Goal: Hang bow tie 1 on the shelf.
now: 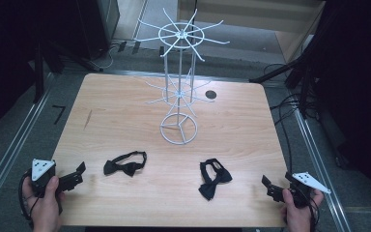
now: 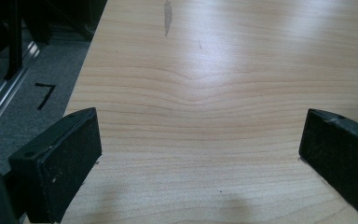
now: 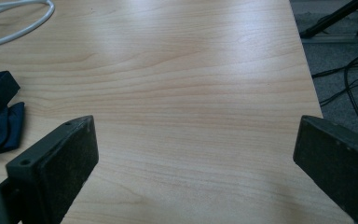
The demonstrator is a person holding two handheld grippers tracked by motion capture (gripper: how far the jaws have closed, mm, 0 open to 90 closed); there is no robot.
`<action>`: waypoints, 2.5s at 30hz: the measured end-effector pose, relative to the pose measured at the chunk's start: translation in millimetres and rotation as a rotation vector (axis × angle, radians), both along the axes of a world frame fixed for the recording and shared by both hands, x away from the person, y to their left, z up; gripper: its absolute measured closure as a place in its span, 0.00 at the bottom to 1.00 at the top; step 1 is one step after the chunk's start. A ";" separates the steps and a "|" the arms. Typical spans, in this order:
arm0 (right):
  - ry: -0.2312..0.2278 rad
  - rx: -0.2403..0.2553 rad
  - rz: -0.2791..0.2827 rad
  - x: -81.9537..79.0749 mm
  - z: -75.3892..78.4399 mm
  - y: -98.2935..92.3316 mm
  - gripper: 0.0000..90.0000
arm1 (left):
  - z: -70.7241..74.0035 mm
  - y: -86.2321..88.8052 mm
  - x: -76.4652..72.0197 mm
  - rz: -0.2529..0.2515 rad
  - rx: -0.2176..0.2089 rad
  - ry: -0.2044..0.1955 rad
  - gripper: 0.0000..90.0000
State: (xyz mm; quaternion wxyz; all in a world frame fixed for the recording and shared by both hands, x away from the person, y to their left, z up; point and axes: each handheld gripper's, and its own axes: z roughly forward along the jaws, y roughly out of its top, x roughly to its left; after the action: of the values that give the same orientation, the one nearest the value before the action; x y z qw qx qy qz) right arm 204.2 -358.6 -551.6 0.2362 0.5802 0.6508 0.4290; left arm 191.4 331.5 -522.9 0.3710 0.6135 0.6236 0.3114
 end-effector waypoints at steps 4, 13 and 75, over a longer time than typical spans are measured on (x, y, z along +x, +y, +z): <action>-0.015 0.000 -0.003 -1.3 2.5 0.9 0.00 | -0.5 -1.8 1.6 -0.012 0.006 0.015 0.00; -0.052 -0.005 -0.002 -3.0 14.1 16.6 0.02 | -0.5 -1.6 2.5 -0.023 -0.004 0.026 0.00; 0.105 -0.039 0.229 33.0 12.8 159.4 0.64 | 0.8 -0.9 5.1 -0.036 -0.026 0.020 0.00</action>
State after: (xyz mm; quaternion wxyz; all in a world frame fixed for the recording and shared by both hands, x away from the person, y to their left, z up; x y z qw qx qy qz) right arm 237.2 -199.2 -538.8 0.1625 0.5193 0.7324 0.4093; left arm 196.5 330.5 -522.1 0.3783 0.6230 0.6200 0.2905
